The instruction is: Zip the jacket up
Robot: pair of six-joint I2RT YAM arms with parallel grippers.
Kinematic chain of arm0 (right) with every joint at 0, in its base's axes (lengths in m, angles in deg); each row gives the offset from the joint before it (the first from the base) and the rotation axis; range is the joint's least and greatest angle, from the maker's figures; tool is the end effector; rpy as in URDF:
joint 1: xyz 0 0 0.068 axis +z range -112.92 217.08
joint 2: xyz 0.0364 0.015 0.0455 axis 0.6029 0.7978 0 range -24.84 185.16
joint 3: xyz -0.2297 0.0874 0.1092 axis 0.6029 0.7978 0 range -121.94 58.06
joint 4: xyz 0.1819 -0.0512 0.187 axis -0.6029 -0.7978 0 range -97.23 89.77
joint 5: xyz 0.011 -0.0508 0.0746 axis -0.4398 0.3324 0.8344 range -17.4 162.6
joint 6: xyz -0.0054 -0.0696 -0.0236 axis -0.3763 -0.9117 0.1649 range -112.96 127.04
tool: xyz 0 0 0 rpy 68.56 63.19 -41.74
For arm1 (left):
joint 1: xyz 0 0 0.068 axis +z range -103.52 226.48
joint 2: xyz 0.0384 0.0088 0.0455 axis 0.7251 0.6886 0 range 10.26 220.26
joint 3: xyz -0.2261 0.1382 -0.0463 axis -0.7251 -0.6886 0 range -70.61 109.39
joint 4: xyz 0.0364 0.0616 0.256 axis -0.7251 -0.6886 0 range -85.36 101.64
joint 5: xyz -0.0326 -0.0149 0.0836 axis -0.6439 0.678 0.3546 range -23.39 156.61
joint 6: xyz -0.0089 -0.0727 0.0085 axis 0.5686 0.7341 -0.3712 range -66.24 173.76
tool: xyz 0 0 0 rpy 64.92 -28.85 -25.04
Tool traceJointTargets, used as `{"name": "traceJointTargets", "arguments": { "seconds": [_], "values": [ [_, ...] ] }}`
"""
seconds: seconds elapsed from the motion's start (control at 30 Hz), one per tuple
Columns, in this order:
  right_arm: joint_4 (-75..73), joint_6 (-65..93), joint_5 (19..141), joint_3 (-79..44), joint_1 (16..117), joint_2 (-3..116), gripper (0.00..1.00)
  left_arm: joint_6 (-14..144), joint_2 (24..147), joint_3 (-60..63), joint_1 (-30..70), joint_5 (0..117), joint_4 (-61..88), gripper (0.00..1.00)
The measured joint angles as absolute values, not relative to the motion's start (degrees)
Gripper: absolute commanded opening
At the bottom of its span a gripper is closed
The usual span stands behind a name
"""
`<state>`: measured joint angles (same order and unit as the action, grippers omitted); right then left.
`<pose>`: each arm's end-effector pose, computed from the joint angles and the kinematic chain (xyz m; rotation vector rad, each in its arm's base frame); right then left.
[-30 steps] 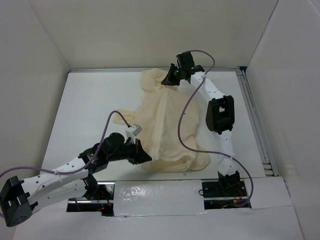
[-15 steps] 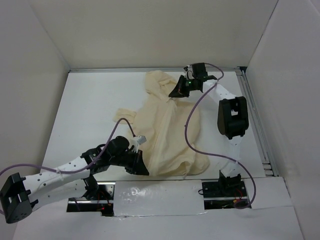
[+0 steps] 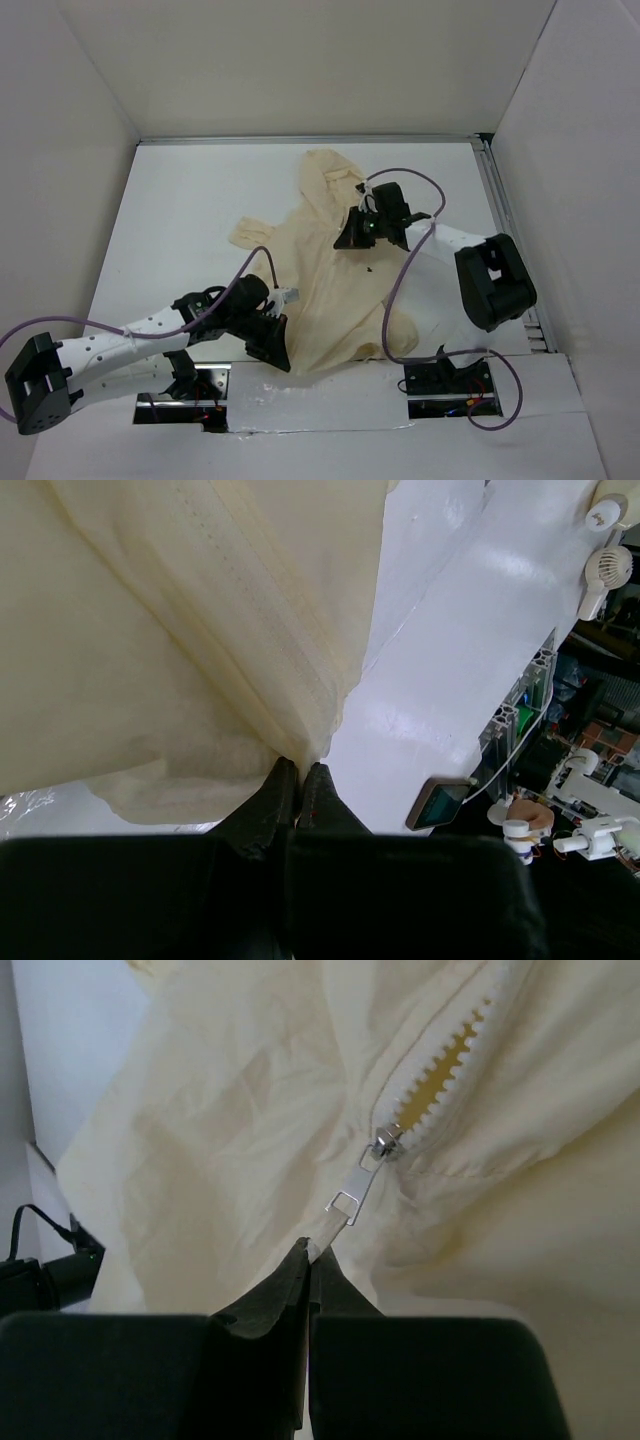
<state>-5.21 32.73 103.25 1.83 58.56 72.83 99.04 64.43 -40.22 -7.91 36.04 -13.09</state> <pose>0.3320 0.1645 0.1590 -0.1793 2.4721 1.0130 0.0937 -0.1846 0.1834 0.5071 2.7461 -1.2935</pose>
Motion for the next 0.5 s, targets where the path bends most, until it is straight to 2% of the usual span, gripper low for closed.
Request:
{"name": "traceJointTargets", "arguments": {
  "seconds": [0.03,0.13,0.17,0.2,0.23,0.5],
  "values": [
    [-4.2,32.9,102.7,2.8,59.0,71.3,0.00,99.0,64.5,-40.2,-7.8,36.0,-13.4,0.00],
    [-1.5,33.5,101.1,4.2,59.7,67.1,0.21,99.1,65.1,-39.4,-7.6,36.1,-14.6,0.00],
    [-1.0,33.6,100.7,4.2,59.7,66.2,0.20,99.1,65.5,-39.0,-7.5,36.1,-14.9,0.00],
    [-0.2,33.4,100.3,4.2,59.7,65.3,0.06,99.1,65.9,-38.7,-7.5,36.1,-15.2,0.00],
    [0.0,33.0,100.0,4.2,59.8,64.6,0.00,99.1,66.3,-38.3,-7.4,36.1,-15.5,0.00],
    [-1.3,31.4,97.9,5.9,61.6,64.1,0.00,99.0,66.9,-36.3,-6.4,36.3,-16.9,0.00]
  ]
}}
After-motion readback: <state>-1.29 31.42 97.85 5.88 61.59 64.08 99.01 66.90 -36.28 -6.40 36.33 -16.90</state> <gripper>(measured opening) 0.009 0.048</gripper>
